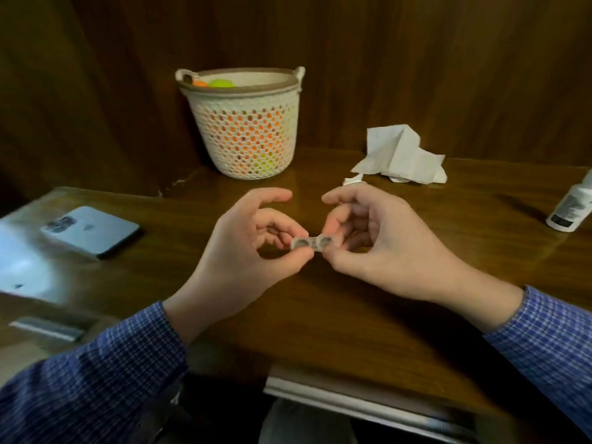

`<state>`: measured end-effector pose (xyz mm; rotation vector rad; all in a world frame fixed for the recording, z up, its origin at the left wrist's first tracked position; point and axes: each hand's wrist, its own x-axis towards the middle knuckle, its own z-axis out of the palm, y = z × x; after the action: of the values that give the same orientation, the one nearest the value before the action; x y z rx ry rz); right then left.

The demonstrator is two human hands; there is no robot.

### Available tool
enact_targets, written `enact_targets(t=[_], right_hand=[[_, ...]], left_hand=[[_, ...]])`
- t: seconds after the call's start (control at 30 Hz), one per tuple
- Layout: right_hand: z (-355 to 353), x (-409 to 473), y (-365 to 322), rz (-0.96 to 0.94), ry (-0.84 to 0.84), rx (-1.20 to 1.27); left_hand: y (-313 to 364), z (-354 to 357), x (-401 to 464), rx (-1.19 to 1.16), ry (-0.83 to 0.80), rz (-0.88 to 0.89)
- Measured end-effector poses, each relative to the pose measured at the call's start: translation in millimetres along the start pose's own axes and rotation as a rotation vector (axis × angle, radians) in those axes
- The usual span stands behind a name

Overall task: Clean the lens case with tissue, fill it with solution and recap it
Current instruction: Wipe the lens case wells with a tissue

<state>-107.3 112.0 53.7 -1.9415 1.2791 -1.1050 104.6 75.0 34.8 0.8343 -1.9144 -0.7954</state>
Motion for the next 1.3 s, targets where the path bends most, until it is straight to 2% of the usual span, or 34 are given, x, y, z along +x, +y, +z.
enact_targets(t=[0.1, 0.23, 0.43, 0.53, 0.77, 0.87, 1.1, 1.2, 1.3], right_hand=[[44, 9, -32, -0.071, -0.022, 0.043], [110, 14, -71, -0.141, -0.080, 0.100], [210, -1, -118, -0.173, -0.219, 0.241], [251, -9, -134, -0.173, -0.270, 0.274], [321, -16, -159, -0.187, -0.357, 0.275], [348, -17, -163, -0.195, -0.387, 0.276], [386, -16, -154, -0.159, -0.476, 0.219], [388, -13, -145, -0.161, -0.466, 0.201], [387, -11, -139, -0.164, -0.471, 0.158]], left_hand=[[1, -48, -41, -0.129, 0.139, -0.062], [-4, -98, -109, -0.477, 0.299, -0.195], [-14, -131, -203, -0.841, 0.639, -0.258], [-18, -143, -241, -0.922, 0.746, -0.239], [-24, -177, -297, -0.908, 0.882, -0.213], [-31, -192, -315, -0.824, 0.935, -0.220], [-68, -227, -377, -0.425, 0.969, -0.313], [-97, -237, -405, -0.098, 0.842, -0.402], [-137, -239, -416, 0.354, 0.634, -0.521]])
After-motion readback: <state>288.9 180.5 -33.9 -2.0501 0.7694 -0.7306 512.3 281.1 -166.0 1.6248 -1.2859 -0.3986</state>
